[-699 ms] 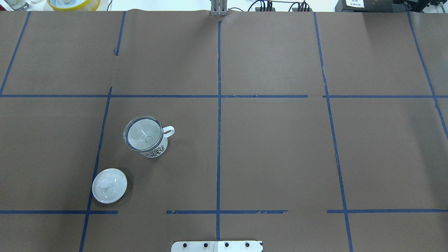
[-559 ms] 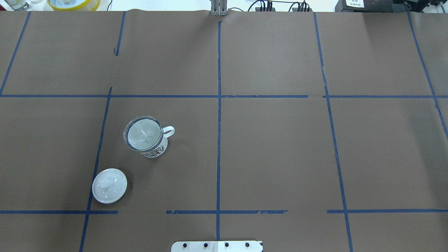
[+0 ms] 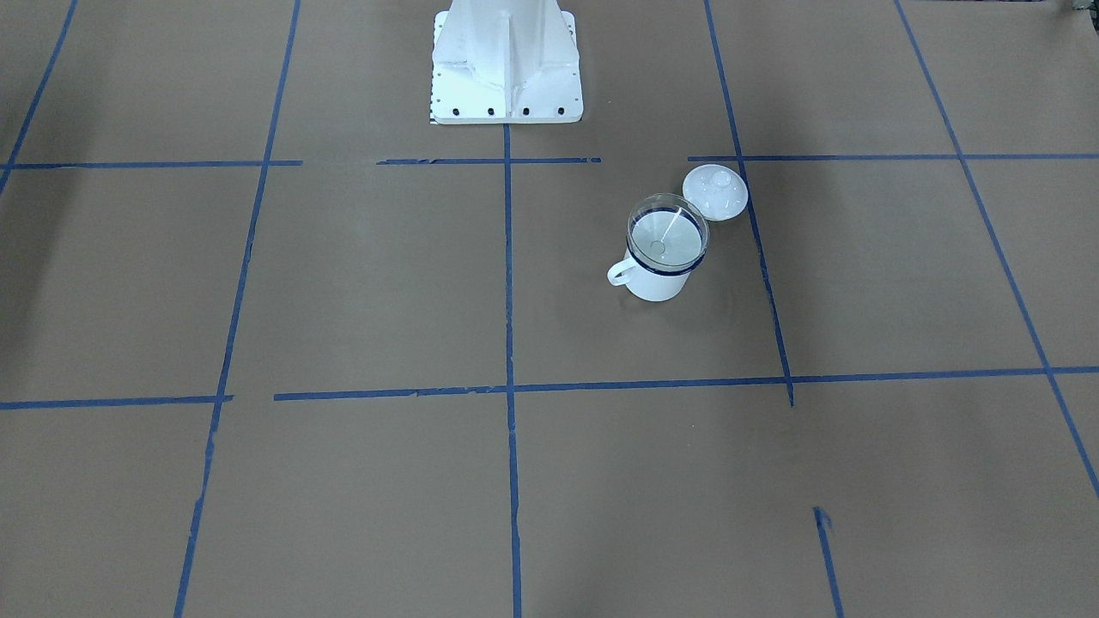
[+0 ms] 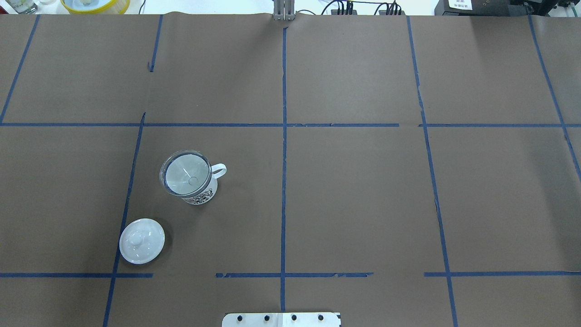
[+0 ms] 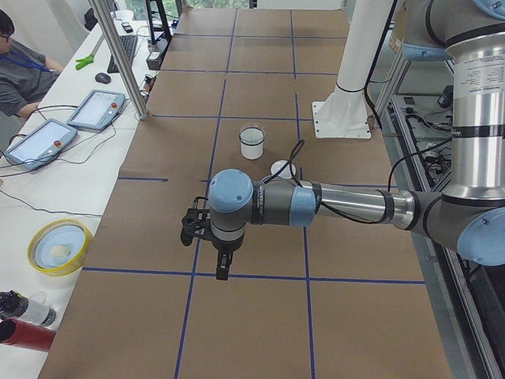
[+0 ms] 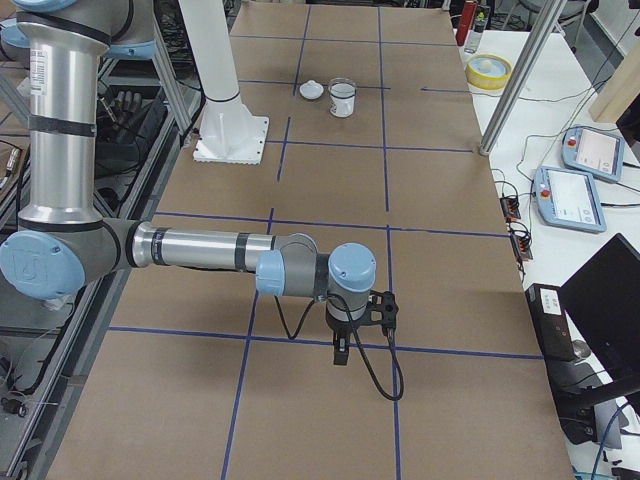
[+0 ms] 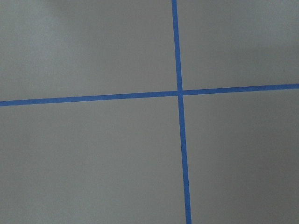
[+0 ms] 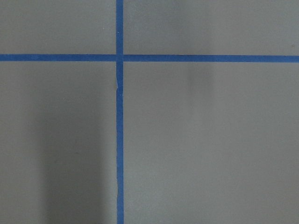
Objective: Remove funnel from cup
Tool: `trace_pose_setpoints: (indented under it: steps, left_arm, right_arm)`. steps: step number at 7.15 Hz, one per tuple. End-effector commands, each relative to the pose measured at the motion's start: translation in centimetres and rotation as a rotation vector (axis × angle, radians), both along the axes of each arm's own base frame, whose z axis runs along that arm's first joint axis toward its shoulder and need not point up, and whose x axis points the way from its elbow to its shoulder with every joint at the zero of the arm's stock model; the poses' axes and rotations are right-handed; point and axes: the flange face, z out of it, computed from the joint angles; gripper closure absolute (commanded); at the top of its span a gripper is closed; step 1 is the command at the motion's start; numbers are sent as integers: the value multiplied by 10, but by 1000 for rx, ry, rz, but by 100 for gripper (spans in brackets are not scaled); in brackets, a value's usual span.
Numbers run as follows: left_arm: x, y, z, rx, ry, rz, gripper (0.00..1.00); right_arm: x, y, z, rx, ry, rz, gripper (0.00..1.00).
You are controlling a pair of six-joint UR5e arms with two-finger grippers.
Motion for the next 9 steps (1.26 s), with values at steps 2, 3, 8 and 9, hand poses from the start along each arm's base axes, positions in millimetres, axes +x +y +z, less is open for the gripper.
trace_pose_setpoints:
  steps: [2, 3, 8, 9]
  left_arm:
    - [-6, -77, -86, 196, -3, -47, 0]
    - [-5, -75, -96, 124, 60, -211, 0]
    - [286, -79, -220, -78, 321, -130, 0]
    - [344, -78, -262, -174, 318, -150, 0]
  right_arm:
    - [0, 0, 1, -1, 0, 0, 0]
    - [0, 0, 0, 0, 0, 0, 0]
    - [0, 0, 1, -1, 0, 0, 0]
    - [0, 0, 0, 0, 0, 0, 0]
